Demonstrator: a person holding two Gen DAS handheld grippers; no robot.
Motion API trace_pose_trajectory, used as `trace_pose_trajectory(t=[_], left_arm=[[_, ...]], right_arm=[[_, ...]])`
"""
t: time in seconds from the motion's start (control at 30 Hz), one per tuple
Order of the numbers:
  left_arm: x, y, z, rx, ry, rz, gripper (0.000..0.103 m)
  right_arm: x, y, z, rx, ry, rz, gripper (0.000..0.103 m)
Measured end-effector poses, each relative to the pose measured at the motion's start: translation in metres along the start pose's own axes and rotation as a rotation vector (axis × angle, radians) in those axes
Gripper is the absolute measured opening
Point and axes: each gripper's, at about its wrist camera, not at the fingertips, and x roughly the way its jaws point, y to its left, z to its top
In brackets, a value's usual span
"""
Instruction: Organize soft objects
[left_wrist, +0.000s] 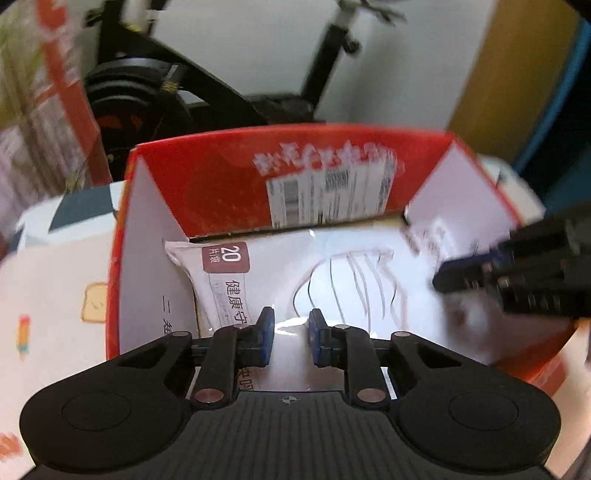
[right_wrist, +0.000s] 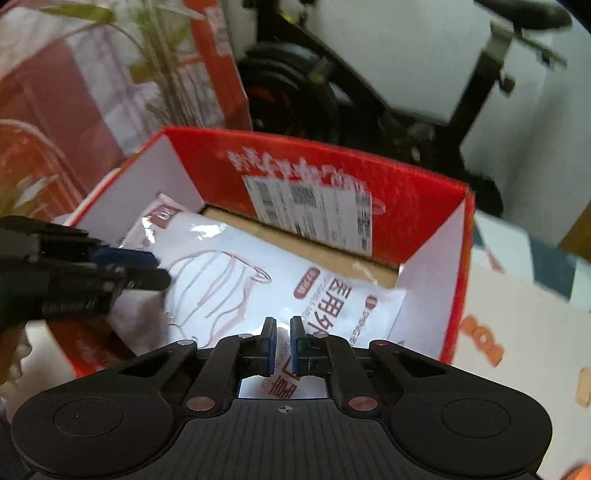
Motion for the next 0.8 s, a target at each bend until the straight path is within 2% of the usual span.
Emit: trace_pose_trajectory(t=[0.07, 0.13, 0.27, 0.43, 0.5, 0.57, 0.7, 0.73, 0.8], left_arm=[[0.008, -0.002, 0.000, 0.062, 0.053, 0.018, 0.021], [0.011, -0.002, -0.001, 0.084, 0.088, 0.012, 0.021], [0.017, 0.003, -0.001, 0.099, 0.120, 0.002, 0.021], [0.017, -0.006, 0.000, 0.134, 0.136, 0.034, 0.021], [0.011, -0.006, -0.001, 0.142, 0.104, 0.020, 0.021], [0.000, -0.005, -0.004, 0.125, 0.057, 0.010, 0.022], [-0.031, -0.008, -0.013, 0.116, -0.067, 0.034, 0.023], [-0.040, -0.009, -0.016, 0.110, -0.093, 0.034, 0.027], [-0.062, -0.013, -0.024, 0.111, -0.162, 0.048, 0.046]], right_arm=[[0.012, -0.001, 0.000, -0.003, 0.057, -0.002, 0.008], [0.020, 0.001, -0.001, -0.020, 0.098, -0.011, 0.009], [0.026, 0.003, 0.002, -0.027, 0.134, -0.014, 0.009], [0.031, 0.002, 0.002, -0.006, 0.157, -0.021, 0.010], [0.029, 0.005, 0.003, -0.015, 0.130, -0.034, 0.012], [0.016, 0.007, -0.001, -0.028, 0.068, 0.009, 0.022], [-0.015, 0.014, -0.016, -0.042, -0.051, -0.018, 0.025], [-0.022, 0.017, -0.021, -0.052, -0.076, -0.026, 0.028], [-0.037, 0.027, -0.032, -0.077, -0.123, -0.042, 0.047]])
